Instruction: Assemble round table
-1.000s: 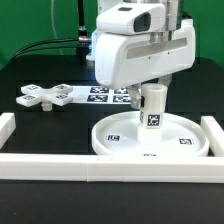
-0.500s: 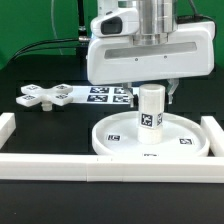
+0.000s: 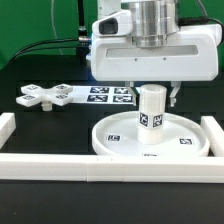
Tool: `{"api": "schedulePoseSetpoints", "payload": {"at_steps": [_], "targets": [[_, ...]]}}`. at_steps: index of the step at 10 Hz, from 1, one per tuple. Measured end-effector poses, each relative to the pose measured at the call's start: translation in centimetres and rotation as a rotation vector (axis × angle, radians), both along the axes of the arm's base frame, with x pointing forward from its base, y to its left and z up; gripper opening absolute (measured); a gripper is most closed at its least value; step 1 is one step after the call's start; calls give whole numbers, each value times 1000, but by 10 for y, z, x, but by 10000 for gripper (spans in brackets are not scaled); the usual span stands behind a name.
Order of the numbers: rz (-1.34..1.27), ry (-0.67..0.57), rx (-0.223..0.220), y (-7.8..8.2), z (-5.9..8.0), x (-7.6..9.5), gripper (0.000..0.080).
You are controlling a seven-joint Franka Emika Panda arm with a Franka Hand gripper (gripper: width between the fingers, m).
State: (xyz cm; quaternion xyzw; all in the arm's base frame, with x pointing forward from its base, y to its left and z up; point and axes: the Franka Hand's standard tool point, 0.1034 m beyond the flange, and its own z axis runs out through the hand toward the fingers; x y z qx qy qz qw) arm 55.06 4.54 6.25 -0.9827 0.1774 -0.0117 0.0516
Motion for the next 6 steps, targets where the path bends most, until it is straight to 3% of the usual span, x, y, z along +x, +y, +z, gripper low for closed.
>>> {"api": "schedulePoseSetpoints", "payload": {"at_steps": [3,6], "targets": [[-368,32,60,-2,-2,-3,378],[-662,82,104,7,-7,-8,352]]}}
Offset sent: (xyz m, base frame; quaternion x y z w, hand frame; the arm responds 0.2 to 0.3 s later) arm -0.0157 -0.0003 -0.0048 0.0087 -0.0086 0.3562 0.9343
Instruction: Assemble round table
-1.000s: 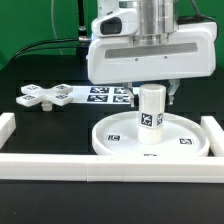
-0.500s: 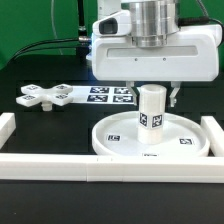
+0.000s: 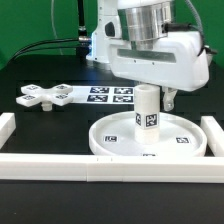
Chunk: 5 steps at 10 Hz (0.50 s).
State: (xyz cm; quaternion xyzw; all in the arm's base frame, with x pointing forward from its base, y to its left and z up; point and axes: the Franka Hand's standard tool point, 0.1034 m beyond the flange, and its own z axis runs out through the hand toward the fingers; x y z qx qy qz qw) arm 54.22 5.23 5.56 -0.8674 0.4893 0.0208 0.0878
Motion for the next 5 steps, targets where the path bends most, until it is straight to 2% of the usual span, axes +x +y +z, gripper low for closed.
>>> {"api": "schedulePoseSetpoints", "payload": {"at_steps": [2,3,4,5], "targets": [[-72,13,11,3,-1,-1,343],[-65,12,10,3,-1,-1,412],[-14,7,7,3,0,-1,412],[48,-3,5,3,6,0,590]]}}
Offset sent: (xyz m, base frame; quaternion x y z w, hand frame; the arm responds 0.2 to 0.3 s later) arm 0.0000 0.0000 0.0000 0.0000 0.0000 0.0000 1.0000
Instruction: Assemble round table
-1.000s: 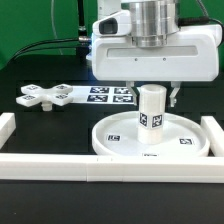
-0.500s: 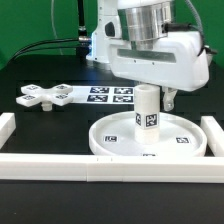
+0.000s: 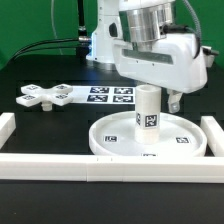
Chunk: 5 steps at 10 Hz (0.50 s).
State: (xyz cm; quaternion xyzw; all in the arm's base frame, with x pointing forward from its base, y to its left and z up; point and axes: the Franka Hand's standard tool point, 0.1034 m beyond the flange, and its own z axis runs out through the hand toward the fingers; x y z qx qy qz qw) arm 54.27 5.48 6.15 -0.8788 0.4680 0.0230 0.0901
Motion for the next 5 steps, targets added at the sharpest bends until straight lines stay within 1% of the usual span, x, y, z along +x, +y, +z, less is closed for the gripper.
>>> {"api": "schedulePoseSetpoints", "payload": {"at_steps": [1,2,4,5], "targets": [[15,-11,-1,0,4,2,631],[43,-17,-2,-1,5,2,646],[196,-44,-11,-1,4,2,646],[314,-62,-20,-1,4,2,648]]}}
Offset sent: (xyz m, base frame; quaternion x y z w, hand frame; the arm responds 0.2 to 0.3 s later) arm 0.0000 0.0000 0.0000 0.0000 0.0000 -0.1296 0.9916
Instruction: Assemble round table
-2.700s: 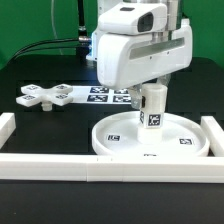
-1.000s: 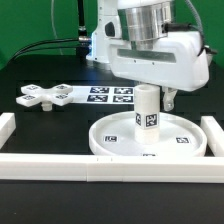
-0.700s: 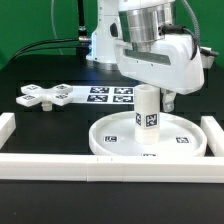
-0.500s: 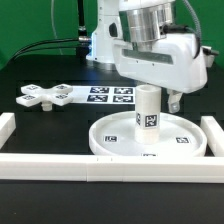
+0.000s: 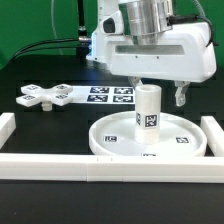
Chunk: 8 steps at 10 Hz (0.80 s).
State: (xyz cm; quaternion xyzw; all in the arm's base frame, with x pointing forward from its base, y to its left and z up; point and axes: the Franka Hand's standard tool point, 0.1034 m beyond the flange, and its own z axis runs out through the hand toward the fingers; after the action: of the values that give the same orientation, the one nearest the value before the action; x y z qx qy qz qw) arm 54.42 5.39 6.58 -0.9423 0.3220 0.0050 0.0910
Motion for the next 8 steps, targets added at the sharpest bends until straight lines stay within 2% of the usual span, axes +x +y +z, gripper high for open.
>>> {"api": "schedulePoseSetpoints", "payload": {"at_steps": [2,5,8], "targets": [[302,-46,-52,-5,2,3,648],[594,-93,-72,-18,1,7,648],[762,-117,-80,-18,0,6,648]]}}
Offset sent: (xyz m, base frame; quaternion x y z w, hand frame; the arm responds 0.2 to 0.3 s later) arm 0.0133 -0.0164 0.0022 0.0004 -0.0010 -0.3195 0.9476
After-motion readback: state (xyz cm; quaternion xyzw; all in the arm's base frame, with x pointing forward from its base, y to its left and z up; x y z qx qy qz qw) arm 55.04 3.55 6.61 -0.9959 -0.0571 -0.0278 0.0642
